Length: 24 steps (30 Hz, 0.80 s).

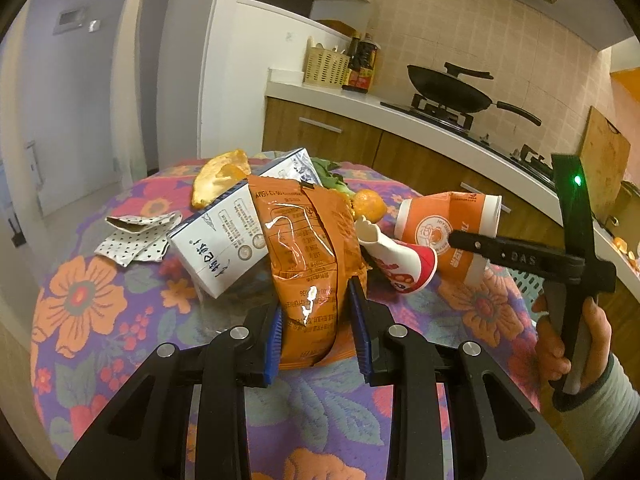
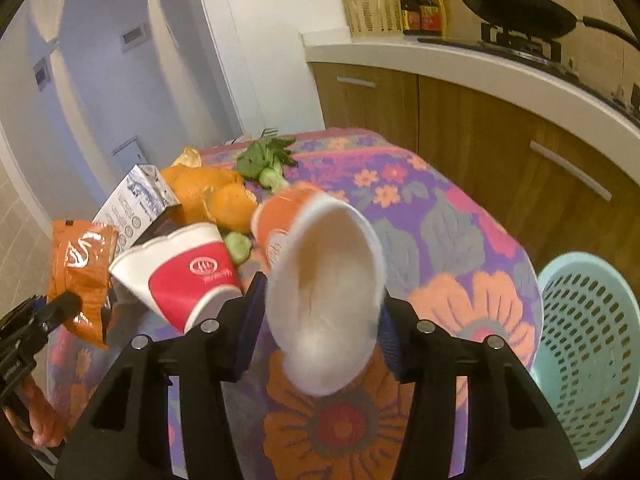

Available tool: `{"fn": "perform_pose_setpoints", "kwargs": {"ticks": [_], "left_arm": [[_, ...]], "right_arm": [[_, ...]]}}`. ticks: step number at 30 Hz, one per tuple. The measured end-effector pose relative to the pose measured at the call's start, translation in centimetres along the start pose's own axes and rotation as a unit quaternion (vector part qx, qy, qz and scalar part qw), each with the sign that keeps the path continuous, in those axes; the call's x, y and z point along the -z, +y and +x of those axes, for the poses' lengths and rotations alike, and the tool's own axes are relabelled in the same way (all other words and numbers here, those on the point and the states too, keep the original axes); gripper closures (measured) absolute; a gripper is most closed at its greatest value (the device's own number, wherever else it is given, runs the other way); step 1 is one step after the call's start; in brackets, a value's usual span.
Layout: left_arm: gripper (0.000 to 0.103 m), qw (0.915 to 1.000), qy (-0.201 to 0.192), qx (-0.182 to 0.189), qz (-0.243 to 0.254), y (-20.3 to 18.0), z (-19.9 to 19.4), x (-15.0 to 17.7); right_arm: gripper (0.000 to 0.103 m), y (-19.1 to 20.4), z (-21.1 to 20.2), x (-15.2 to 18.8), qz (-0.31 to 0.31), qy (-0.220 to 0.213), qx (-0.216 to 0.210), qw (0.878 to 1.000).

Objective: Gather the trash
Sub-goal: 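Grasp the orange snack bag with the left tool while the right tool grasps the orange cup, then carry the snack bag and orange cup with both tools over the blue basket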

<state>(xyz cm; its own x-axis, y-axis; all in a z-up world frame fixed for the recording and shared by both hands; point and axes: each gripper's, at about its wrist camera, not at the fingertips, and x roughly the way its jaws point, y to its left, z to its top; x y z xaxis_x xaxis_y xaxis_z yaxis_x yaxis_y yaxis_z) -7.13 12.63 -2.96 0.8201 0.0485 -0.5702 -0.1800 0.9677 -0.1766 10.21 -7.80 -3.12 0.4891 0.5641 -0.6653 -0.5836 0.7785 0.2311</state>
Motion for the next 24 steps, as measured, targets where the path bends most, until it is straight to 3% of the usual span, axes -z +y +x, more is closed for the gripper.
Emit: {"fn": "perform_pose_setpoints", "kwargs": {"ticks": [2,3,8,16,24], "left_arm": [[0.075,1.0,0.0,0.0,0.002,-0.1,0.0,-0.1],[0.075,1.0,-0.001,0.0,0.003,-0.1,0.0,-0.1],[0.075,1.0,-0.002,0.002,0.009,-0.7,-0.3,-0.6],[0.075,0.9985,-0.021,0.02,0.047,-5.0,-2.4,-3.0],[0.075,0.9941,-0.023,0.044,0.097,-11.4,-2.7,-4.6]], "right_arm": [[0.057,0.1,0.2,-0.3,-0.003,-0.003,0.005,1.0],[0.071,0.2,0.2,-0.3,-0.004,-0.003,0.008,1.0],[0.076,-0.4,-0.5,0.0,0.007,-0.017,-0.006,1.0],[0.079,-2.8,-5.9,0.8,0.033,-0.067,-0.007,0.997],[0.079,-8.2,-11.9,2.6,0.067,-0.112,0.045,0.99]]}}
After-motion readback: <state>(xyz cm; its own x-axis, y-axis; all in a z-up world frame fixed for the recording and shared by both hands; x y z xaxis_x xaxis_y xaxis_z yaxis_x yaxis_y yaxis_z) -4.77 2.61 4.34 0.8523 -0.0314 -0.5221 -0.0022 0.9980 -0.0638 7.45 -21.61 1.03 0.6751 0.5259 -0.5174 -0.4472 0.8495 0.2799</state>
